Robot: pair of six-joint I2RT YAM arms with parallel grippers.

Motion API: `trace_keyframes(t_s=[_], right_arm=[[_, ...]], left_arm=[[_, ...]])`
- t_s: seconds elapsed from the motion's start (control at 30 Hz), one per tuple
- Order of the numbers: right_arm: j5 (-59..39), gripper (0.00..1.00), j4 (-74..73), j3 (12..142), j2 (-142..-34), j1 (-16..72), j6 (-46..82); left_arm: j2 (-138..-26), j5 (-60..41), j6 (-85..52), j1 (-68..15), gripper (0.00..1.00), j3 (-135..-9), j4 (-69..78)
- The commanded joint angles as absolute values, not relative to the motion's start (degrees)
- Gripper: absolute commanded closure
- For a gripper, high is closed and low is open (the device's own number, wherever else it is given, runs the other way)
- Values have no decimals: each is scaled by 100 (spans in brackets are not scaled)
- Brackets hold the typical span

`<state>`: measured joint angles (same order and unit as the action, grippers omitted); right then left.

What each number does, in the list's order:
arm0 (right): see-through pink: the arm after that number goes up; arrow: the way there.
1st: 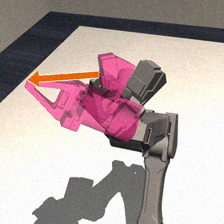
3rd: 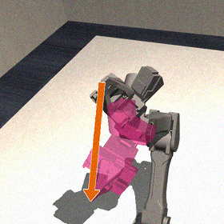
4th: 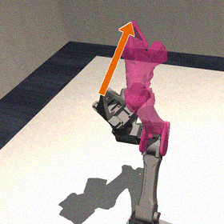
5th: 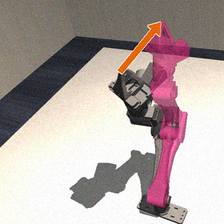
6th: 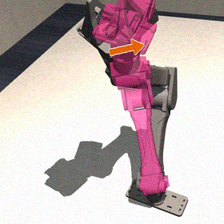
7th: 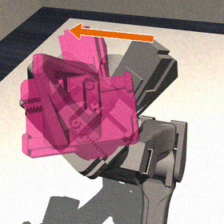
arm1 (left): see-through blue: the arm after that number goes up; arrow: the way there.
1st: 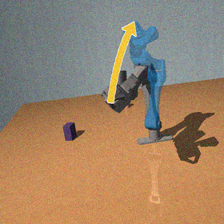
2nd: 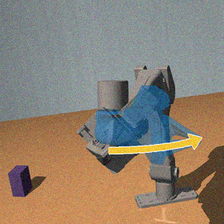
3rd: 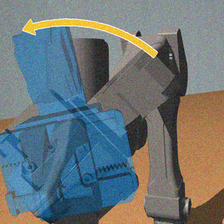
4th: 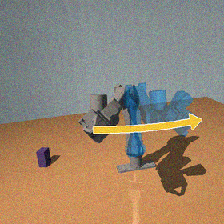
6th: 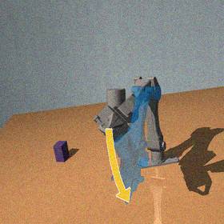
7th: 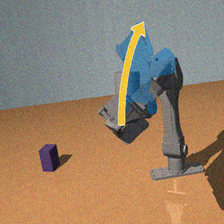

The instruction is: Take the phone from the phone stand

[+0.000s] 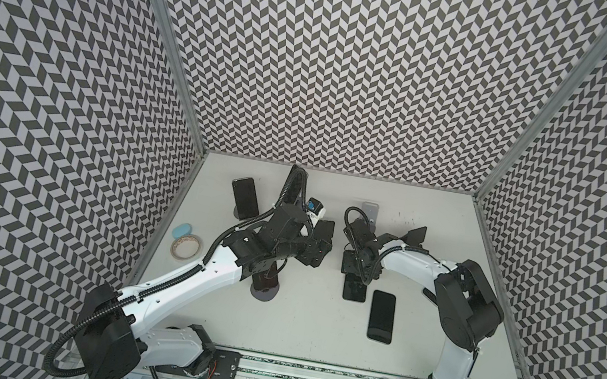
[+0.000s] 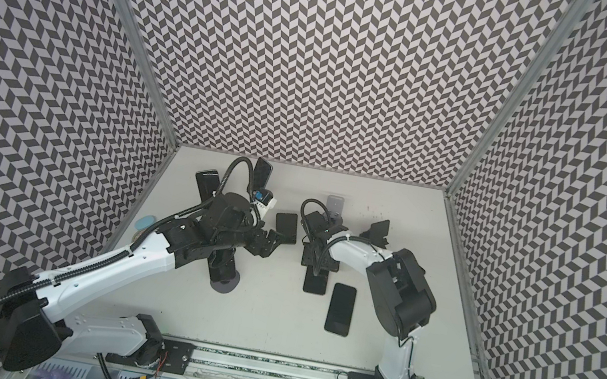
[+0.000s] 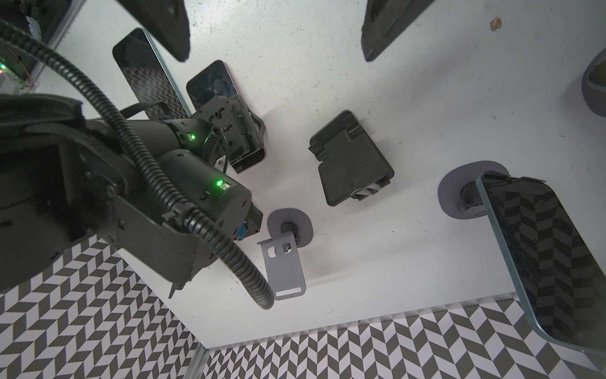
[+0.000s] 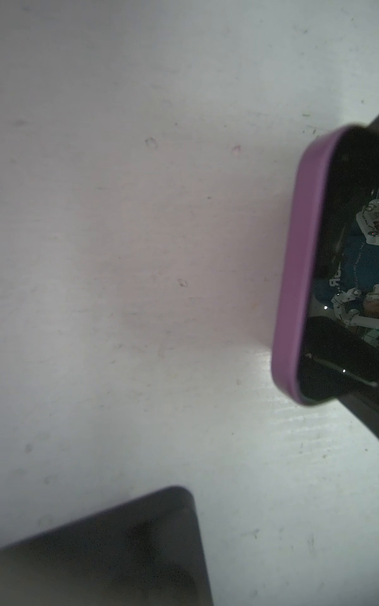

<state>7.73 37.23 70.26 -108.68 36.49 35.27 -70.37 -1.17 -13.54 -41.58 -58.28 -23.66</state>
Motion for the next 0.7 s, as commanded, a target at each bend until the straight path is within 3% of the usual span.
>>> trace_keyframes(t_s=[0.0, 0.67], right_arm=[[942, 32, 3585, 6819, -11048, 3653, 3623], [892, 26, 3435, 6689, -11094, 3638, 3685]], left_arm=[[-7002, -141, -1301, -4126, 17, -5841, -2325], [-6926, -119, -1310, -4072, 17, -5766, -2338]])
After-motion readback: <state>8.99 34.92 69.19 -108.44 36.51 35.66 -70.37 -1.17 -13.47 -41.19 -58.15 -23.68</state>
